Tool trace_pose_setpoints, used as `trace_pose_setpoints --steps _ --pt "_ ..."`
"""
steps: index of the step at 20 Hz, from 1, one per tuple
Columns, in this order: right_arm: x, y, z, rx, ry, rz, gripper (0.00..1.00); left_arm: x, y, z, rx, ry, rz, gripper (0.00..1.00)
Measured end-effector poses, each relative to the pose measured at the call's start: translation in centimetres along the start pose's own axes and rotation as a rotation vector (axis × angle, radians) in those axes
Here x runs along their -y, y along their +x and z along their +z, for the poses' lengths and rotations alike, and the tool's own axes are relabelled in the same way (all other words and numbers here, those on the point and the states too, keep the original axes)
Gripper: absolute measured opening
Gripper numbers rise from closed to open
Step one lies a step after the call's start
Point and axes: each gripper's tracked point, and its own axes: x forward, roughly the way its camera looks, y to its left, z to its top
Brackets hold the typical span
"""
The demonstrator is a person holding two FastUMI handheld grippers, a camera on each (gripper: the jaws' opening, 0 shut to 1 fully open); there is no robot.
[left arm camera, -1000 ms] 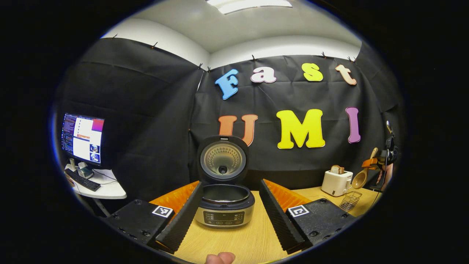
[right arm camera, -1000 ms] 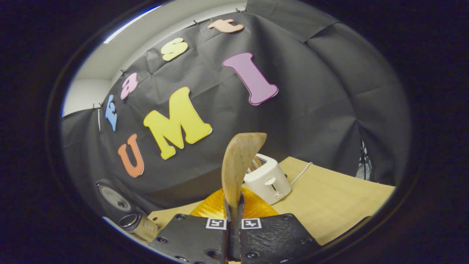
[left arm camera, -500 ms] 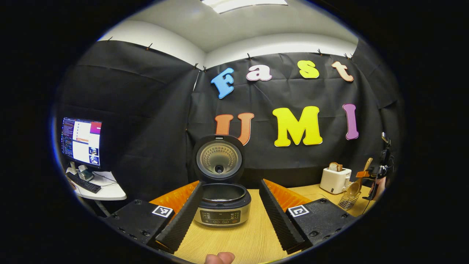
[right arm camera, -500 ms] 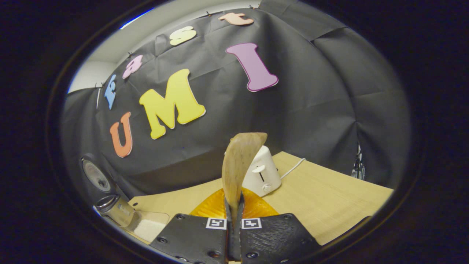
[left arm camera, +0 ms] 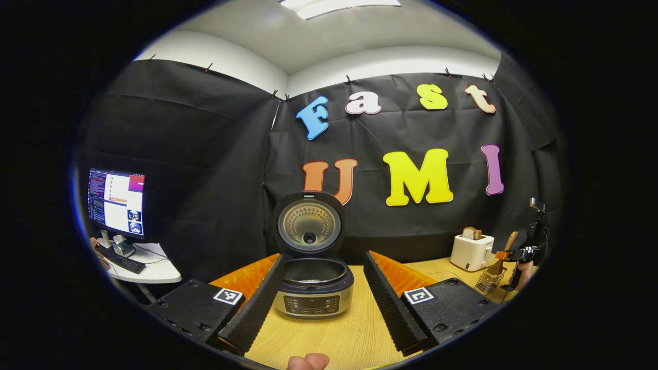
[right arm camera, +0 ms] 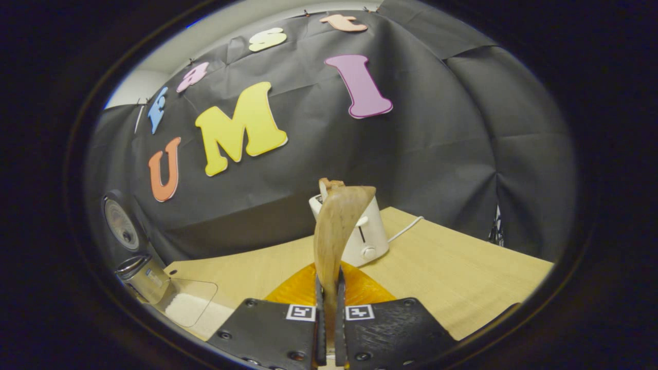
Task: Close the left gripper, press the button to open the rice cooker; take a wooden spoon from the chopstick holder with the right hand, scoop a spoonful of rice and pour it into the rice cooker, then put the wooden spoon back into the chopstick holder.
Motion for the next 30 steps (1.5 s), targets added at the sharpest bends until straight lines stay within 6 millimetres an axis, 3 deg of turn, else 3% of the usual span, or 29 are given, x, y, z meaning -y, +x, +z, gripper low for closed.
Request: trace_pose_setpoints --steps 2,3,4,5,7,8,9,10,12,15,16,17,18,21,23,24,27,29,30 --pt "0.0 -0.1 0.3 0.008 0.008 0.001 0.05 -0.3 0.0 0.1 0.005 0.002 0.007 0.98" --pt "0.1 -0.5 0.7 0.024 0.004 0.003 0.18 -0.7 0.0 0.1 0.004 0.001 0.015 0.98" --pt "0.2 -0.8 1.1 0.04 0.002 0.005 0.14 -0.8 -0.1 0.2 0.002 -0.004 0.019 0.98" --pt "0.2 -1.3 1.7 0.059 0.0 0.007 0.18 -0.9 0.0 0.3 0.005 -0.014 0.021 0.98" --pt "0.5 -1.9 2.5 0.085 -0.005 0.004 0.34 -0.7 0.2 0.9 0.016 -0.038 0.011 0.98" --pt "0.7 -2.1 2.9 0.096 -0.007 0.0 0.51 -0.4 0.4 1.0 0.015 -0.048 0.004 0.98" --pt "1.1 -2.5 3.2 0.112 -0.01 -0.011 0.58 -0.2 0.6 1.2 0.011 -0.054 -0.005 0.98" --pt "1.4 -2.8 3.8 0.129 -0.013 -0.02 0.8 -0.4 0.5 1.6 0.009 -0.056 -0.014 0.98" --pt "2.0 -3.5 5.2 0.173 -0.02 -0.034 0.94 0.0 1.0 2.3 0.014 -0.057 -0.028 0.98" --pt "3.1 -5.2 8.3 0.252 -0.027 -0.046 0.95 0.3 2.1 3.8 0.024 -0.052 -0.048 0.98" --pt "3.3 -5.8 9.6 0.28 -0.032 -0.046 0.9 0.5 2.7 4.2 0.024 -0.055 -0.06 0.98" --pt "3.6 -6.4 10.7 0.306 -0.042 -0.048 0.95 0.7 3.5 4.4 0.013 -0.058 -0.079 0.98" --pt "3.7 -7.0 11.9 0.33 -0.052 -0.049 0.91 0.8 4.3 4.6 0.001 -0.062 -0.092 0.98" --pt "3.7 -9.4 14.6 0.39 -0.08 -0.039 0.92 0.5 7.1 7.0 -0.009 -0.04 -0.098 0.98" --pt "3.2 -11.2 15.4 0.418 -0.105 -0.02 0.91 0.2 9.4 8.7 -0.015 -0.021 -0.094 0.98" --pt "2.7 -12.2 15.7 0.425 -0.115 -0.004 0.95 0.5 10.9 9.3 -0.024 -0.022 -0.102 0.98" --pt "2.1 -14.4 16.1 0.452 -0.148 0.021 0.95 1.1 14.8 9.8 -0.095 -0.072 -0.124 0.98" --pt "1.7 -15.5 15.8 0.451 -0.172 0.041 0.92 0.5 17.2 9.9 -0.121 -0.055 -0.101 0.98" --pt "1.5 -15.9 15.6 0.443 -0.178 0.055 0.95 0.2 18.3 10.1 -0.125 -0.04 -0.085 0.98"
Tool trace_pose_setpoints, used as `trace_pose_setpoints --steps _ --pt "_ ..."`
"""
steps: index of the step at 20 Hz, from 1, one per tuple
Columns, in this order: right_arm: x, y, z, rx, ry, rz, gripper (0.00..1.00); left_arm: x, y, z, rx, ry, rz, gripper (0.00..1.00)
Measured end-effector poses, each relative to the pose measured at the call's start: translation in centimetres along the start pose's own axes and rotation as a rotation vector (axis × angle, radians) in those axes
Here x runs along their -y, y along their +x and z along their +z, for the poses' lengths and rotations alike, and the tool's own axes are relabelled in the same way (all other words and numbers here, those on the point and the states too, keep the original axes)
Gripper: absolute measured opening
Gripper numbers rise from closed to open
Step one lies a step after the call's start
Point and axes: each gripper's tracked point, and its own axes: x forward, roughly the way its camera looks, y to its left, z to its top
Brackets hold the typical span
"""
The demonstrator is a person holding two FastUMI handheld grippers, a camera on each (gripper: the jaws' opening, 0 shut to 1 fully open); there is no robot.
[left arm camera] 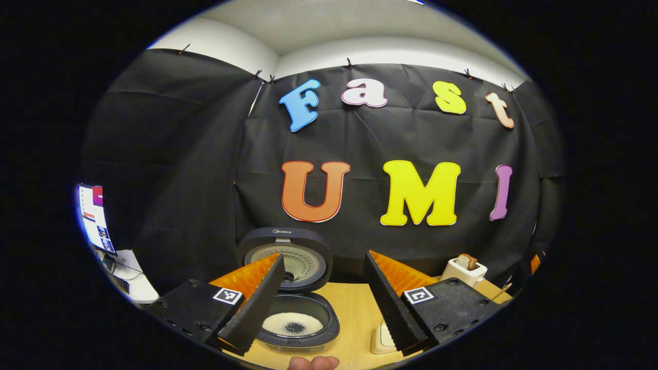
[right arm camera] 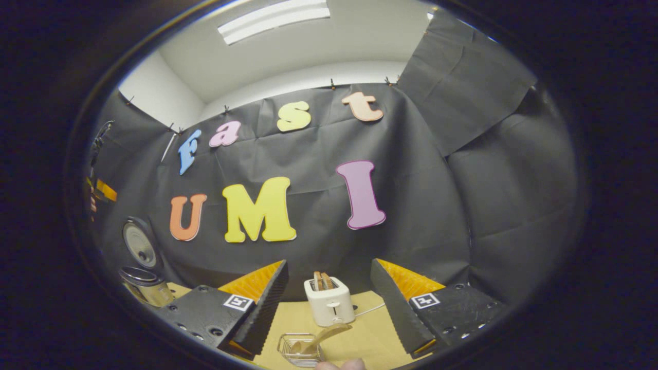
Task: Close the left gripper, press the button to open the rice cooker; take a wooden spoon from the chopstick holder with the right hand, scoop a spoonful of rice and pour it into the rice cooker, then put the wooden spoon back into the chopstick holder.
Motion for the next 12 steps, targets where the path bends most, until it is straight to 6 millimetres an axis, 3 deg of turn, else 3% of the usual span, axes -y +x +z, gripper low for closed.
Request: trace_pose_setpoints --steps 2,3,5,6,7,12 --pt "-0.3 -0.9 0.2 -0.008 0.002 0.02 0.92 0.2 1.7 0.6 -0.014 0.022 0.005 0.98" --pt "-0.3 -1.2 0.3 -0.007 0.0 0.027 0.95 0.1 2.6 1.2 -0.013 0.029 0.012 0.98" --pt "-0.6 -1.9 0.6 0.001 -0.009 0.043 0.92 -0.4 4.4 3.4 0.015 0.047 0.037 0.98" --pt "-0.9 -2.0 0.6 0.001 -0.014 0.053 0.95 -0.8 5.3 4.4 0.032 0.052 0.049 0.98" --pt "-1.3 -2.2 0.6 0.002 -0.018 0.065 0.92 -1.1 6.2 5.4 0.042 0.048 0.053 0.97" --pt "-2.9 -2.8 -0.9 -0.043 -0.01 0.122 0.95 -3.3 11.2 6.7 0.035 0.126 0.114 0.95"
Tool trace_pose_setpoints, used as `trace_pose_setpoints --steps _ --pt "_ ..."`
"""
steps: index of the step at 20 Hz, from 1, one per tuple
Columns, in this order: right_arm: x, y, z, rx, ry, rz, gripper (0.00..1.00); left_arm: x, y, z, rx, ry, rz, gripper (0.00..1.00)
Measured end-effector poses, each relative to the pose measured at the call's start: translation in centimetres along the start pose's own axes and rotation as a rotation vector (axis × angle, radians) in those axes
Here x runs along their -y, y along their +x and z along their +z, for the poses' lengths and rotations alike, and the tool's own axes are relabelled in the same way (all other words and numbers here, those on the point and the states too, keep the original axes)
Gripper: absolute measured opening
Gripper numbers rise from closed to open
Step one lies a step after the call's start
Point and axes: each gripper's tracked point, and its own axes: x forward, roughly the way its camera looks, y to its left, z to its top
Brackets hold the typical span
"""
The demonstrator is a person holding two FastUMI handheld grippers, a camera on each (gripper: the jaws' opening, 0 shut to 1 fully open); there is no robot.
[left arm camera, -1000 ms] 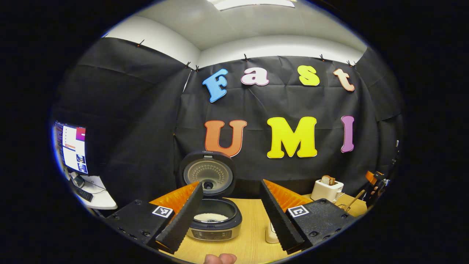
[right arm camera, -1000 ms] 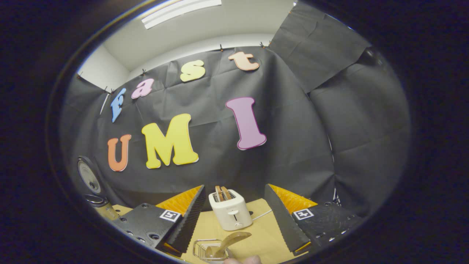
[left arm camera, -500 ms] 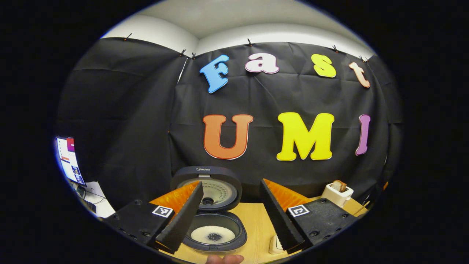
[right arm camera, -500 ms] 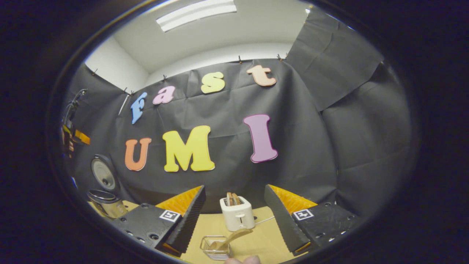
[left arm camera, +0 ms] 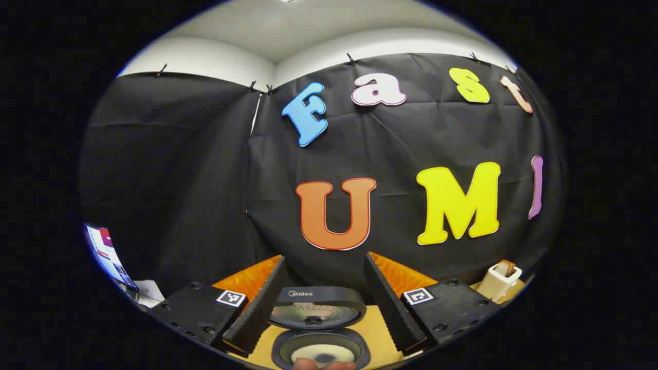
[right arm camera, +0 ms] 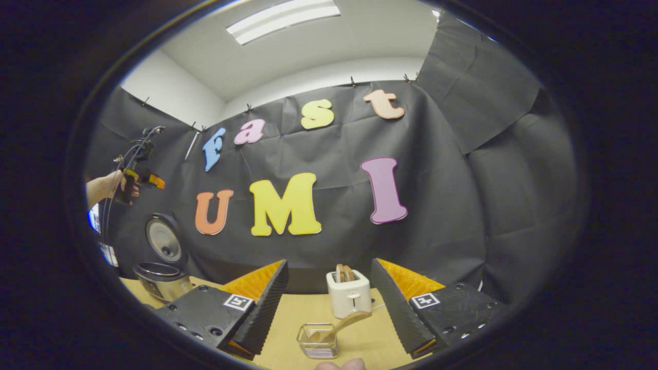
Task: Close the left gripper, press the button to open the rice cooker; take a wooden spoon from the chopstick holder with the right hand, scoop a spoonful of rice and pour it into the rice cooker, then put the wooden spoon back into the chopstick holder.
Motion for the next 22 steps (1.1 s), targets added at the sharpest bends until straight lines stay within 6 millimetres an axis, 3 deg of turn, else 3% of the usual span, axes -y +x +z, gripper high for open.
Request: trace_pose_setpoints --steps 1,5,8,9,11,13,14,17,18,22 --pt "-0.1 -0.1 -0.2 -0.008 -0.003 0.002 0.92 -0.2 1.3 -0.4 -0.026 -0.019 -0.002 0.94" --pt "-0.7 -0.7 -0.7 -0.019 -0.004 0.011 0.95 -2.5 5.7 -3.3 -0.118 -0.032 0.048 0.93" --pt "-1.2 -1.2 -0.9 -0.024 -0.014 0.018 0.92 -3.0 7.4 -6.4 -0.22 -0.111 0.028 0.93" --pt "-1.3 -1.4 -0.8 -0.019 -0.023 0.018 0.95 -3.0 7.6 -7.1 -0.238 -0.137 0.021 0.93" --pt "-1.7 -1.7 -0.6 -0.01 -0.035 0.018 0.92 -3.0 7.7 -8.2 -0.266 -0.147 0.012 0.92" --pt "-2.1 -1.9 -0.6 -0.009 -0.033 0.025 0.96 -2.6 7.3 -9.8 -0.33 -0.147 -0.009 0.9" --pt "-2.2 -1.8 -0.7 -0.011 -0.035 0.025 0.92 -2.5 6.9 -9.9 -0.345 -0.132 -0.004 0.9" --pt "-2.3 -2.1 -1.1 -0.022 -0.033 0.028 0.95 -2.3 6.1 -10.2 -0.373 -0.105 -0.014 0.86" --pt "-2.3 -2.1 -1.1 -0.024 -0.033 0.027 0.92 -2.4 6.0 -10.5 -0.387 -0.091 -0.02 0.87" --pt "-2.8 -2.9 -0.9 -0.018 -0.035 0.04 0.95 -2.0 2.2 -11.3 -0.379 -0.092 -0.026 0.87"
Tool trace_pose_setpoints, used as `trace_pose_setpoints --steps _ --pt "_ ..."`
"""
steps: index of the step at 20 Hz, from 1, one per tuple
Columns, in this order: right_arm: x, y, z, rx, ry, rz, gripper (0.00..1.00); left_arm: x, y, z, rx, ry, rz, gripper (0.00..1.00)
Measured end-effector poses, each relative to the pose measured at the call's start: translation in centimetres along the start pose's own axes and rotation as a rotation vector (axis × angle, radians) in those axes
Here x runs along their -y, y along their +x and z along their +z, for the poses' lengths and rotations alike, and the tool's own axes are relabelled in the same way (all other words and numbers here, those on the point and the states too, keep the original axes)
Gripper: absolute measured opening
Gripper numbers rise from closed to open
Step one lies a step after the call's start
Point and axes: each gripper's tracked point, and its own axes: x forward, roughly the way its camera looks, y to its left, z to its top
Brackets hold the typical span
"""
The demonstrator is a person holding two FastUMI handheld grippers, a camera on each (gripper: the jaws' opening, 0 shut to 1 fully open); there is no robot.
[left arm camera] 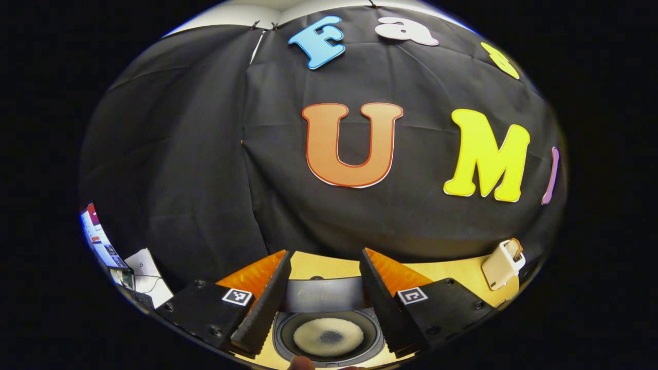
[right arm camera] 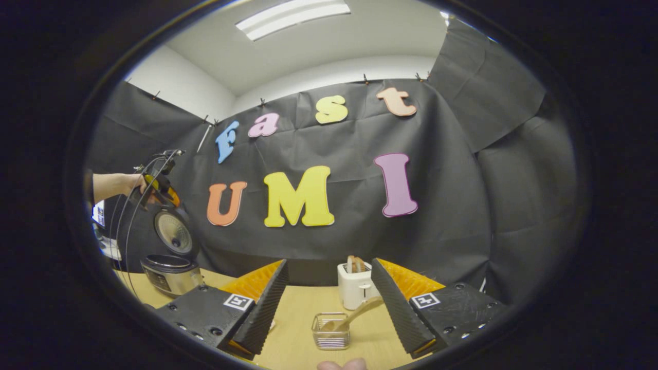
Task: Close the left gripper, press the button to open the rice cooker; take a wooden spoon from the chopstick holder with the right hand, scoop a spoonful of rice and pour it into the rice cooker, then put the wooden spoon back into the chopstick holder.
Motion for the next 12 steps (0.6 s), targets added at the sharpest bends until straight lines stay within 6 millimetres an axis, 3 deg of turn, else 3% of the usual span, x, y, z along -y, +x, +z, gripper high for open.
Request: trace_pose_setpoints --steps 1,2,7,11,12 --pt "-0.1 -0.2 0.2 0.005 0.001 0.002 0.99 0.1 -0.7 -0.6 0.005 0.001 0.0 0.87" --pt "0.0 -0.4 0.3 0.01 0.005 0.003 0.92 0.4 -1.5 -1.4 0.009 0.004 0.0 0.87" --pt "-1.1 -1.5 0.9 0.026 0.007 0.017 0.95 1.0 -5.0 -6.5 0.012 -0.007 -0.031 0.87" --pt "-2.3 -2.2 1.3 0.038 0.0 0.031 0.92 1.3 -6.9 -10.9 0.024 -0.026 -0.059 0.87" --pt "-2.5 -2.3 1.3 0.046 -0.001 0.03 0.95 1.5 -7.1 -11.9 0.023 -0.024 -0.062 0.87"
